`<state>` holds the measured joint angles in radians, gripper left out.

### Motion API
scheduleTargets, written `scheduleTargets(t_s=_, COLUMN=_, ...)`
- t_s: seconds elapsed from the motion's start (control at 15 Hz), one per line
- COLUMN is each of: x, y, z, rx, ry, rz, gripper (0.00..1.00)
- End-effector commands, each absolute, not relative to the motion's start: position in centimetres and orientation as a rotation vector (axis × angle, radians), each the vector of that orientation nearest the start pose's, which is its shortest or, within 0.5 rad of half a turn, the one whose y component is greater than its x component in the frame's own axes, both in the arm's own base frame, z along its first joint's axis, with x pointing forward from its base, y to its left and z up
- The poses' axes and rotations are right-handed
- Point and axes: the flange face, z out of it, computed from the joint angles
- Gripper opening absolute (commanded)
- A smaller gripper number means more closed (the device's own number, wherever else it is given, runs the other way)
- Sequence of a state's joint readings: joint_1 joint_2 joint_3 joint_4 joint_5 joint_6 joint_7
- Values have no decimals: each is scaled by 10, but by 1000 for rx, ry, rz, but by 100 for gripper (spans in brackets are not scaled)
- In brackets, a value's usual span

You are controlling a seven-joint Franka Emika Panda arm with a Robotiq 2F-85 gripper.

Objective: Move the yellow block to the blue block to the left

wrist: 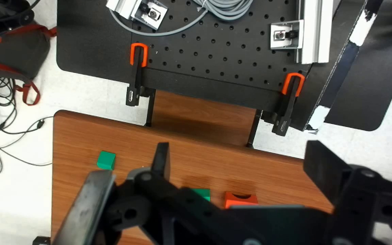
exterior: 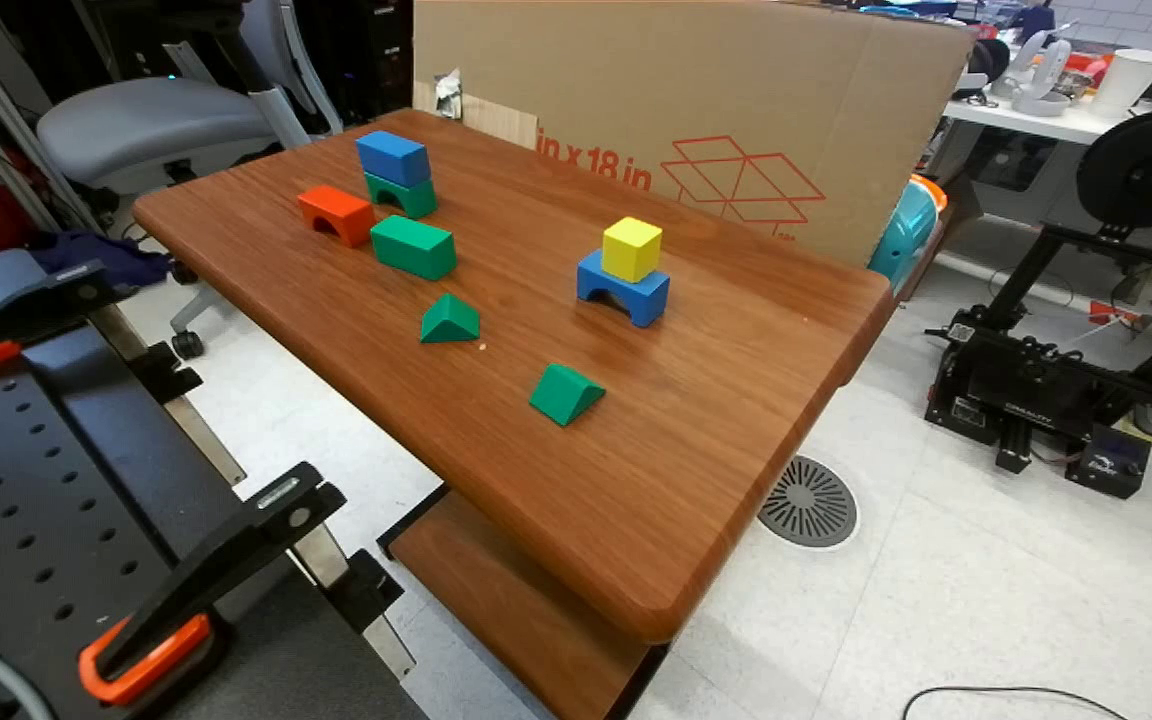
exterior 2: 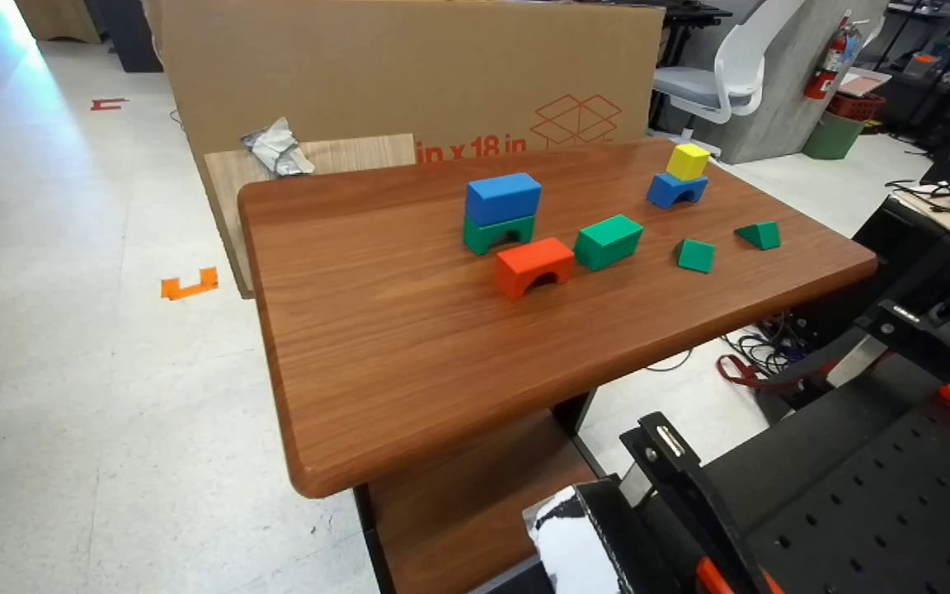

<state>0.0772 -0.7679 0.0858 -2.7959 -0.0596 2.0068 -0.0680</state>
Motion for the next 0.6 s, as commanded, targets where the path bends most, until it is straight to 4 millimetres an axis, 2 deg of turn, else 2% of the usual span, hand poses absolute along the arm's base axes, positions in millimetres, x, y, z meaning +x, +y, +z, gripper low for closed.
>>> scheduleTargets(t_s=0.0, x=304, y=44, z=413, rx=-3234, ry=-377, rz=33, gripper=100)
scheduleTargets(t_s=0.33, x=323, y=33, z=402, rx=-3215, ry=-291, rz=62, gripper=100)
scheduleTargets(t_s=0.53, x=346, y=21, z=392, rx=-3199, ry=-212, rz=63, gripper=100)
